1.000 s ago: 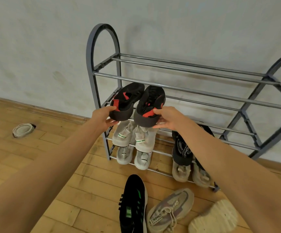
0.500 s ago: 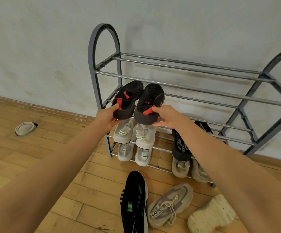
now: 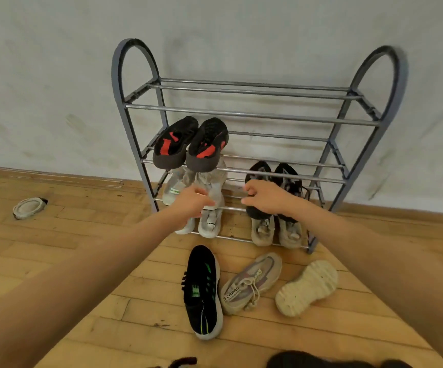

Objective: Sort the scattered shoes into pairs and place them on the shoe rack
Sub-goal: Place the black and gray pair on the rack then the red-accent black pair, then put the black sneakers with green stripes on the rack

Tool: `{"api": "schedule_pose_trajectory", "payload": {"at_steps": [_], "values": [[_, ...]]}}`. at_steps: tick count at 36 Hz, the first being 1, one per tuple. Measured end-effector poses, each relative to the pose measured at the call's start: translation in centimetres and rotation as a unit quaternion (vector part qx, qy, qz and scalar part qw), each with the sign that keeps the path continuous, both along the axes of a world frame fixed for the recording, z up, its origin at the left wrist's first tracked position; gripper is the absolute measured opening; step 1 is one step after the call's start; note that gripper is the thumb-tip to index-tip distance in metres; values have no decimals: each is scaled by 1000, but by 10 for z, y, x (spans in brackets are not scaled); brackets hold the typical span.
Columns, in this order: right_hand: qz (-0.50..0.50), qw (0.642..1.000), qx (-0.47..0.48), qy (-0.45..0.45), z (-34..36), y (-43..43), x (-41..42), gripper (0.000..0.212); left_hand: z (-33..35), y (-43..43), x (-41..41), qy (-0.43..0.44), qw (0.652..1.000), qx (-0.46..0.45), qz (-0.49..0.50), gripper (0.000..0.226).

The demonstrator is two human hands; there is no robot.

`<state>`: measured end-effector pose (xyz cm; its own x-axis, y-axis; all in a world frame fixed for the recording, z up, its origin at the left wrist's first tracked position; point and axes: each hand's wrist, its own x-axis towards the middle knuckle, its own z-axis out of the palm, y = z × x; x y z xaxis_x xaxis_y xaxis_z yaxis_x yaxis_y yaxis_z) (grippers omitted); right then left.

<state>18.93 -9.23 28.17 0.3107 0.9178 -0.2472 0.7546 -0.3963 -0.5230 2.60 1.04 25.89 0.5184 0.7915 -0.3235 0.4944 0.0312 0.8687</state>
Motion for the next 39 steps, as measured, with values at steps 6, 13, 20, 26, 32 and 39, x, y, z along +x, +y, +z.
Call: {"api": "schedule_pose_trajectory", "payload": {"at_steps": [6,13,20,26,32,39], "values": [[66,988,-128,-51,-67,-79,24,48,-63,-59,16,165,952,64,-250,32],[66,968,-239,-44,-158,-157,43,52,-146,-93,29,297,868,70,-391,41],[72,945,-317,23,-231,-202,47,67,-224,-121,47,320,830,75,-451,47],[100,923,-370,39,-273,-225,40,76,-269,-142,48,322,829,152,-432,58],[82,925,-362,85,-294,-230,33,69,-289,-154,31,311,804,257,-437,55],[59,917,-378,110,-292,-228,35,62,-292,-153,22,286,799,283,-447,52]]}}
